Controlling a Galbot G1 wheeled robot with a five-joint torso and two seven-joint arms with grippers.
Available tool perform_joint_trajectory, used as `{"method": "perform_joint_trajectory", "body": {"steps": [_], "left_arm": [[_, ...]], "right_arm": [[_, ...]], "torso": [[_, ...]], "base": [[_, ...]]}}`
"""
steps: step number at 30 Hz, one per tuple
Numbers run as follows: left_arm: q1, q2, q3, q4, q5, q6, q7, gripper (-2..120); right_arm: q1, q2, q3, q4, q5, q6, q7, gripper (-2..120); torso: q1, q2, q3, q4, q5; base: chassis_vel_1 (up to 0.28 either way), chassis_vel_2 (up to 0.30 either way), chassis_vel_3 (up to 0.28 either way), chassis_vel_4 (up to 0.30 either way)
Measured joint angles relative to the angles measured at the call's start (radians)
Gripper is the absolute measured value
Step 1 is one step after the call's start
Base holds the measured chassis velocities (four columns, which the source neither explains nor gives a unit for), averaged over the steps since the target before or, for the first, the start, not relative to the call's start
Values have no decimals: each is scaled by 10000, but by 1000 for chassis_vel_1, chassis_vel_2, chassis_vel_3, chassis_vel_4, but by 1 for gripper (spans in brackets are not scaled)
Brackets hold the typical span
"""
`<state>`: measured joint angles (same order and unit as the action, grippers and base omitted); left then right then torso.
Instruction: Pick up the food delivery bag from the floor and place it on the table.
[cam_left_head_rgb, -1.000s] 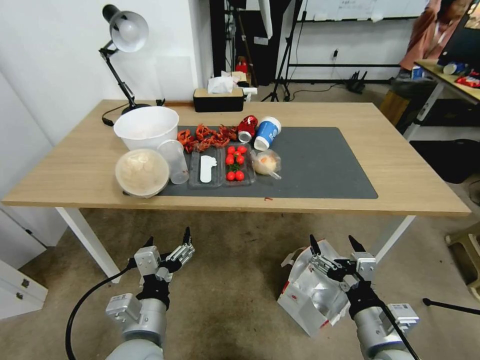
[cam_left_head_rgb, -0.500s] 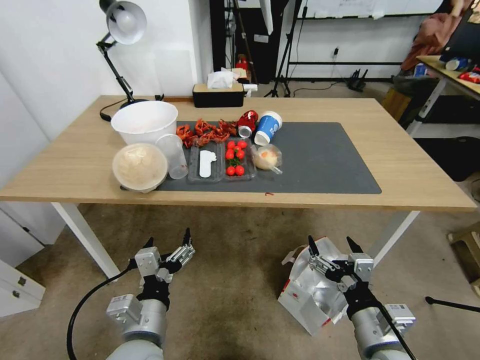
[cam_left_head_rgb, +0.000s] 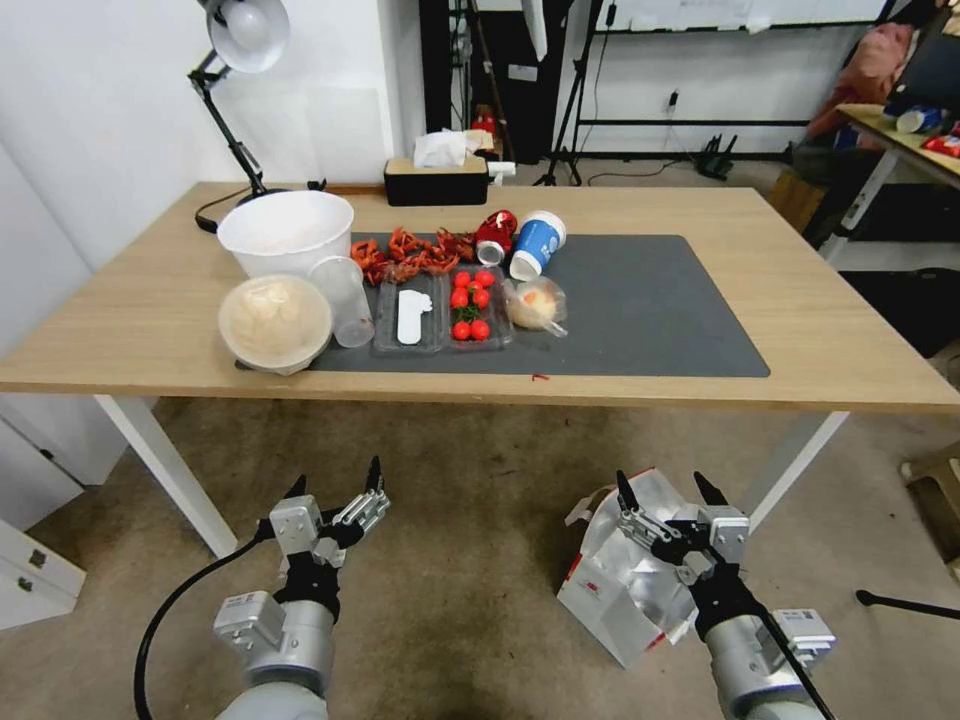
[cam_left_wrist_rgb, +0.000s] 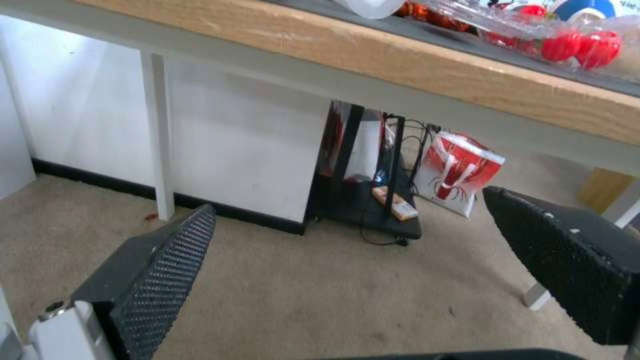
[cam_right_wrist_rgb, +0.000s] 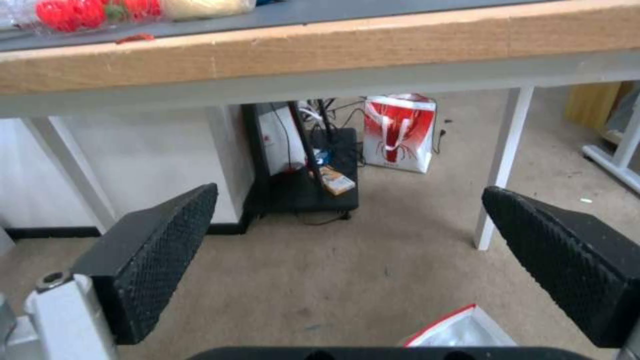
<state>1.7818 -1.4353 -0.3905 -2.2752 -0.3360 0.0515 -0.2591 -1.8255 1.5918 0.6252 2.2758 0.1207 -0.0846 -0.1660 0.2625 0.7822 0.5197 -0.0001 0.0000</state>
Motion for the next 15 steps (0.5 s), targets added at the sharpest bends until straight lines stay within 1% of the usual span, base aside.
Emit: {"method": "perform_joint_trajectory", "body": {"steps": [1, 3, 15], "left_arm": [[0, 0, 0, 0, 0, 0, 0, 100], [9, -3, -7, -18, 3, -1, -5, 100], [59, 23, -57, -46, 48, 1, 66, 100]], "right_arm": [[0, 0, 0, 0, 0, 0, 0, 100], [2, -8, 2, 13, 11, 0, -4, 100], [14, -10, -16, 37, 110, 70, -117, 100]], "torso": [[0, 0, 0, 0, 0], [-52, -134, -81, 0, 0], [-251, -620, -366, 0, 0]], "base": [[0, 0, 0, 0], [0, 0, 0, 0], [0, 0, 0, 0]]}}
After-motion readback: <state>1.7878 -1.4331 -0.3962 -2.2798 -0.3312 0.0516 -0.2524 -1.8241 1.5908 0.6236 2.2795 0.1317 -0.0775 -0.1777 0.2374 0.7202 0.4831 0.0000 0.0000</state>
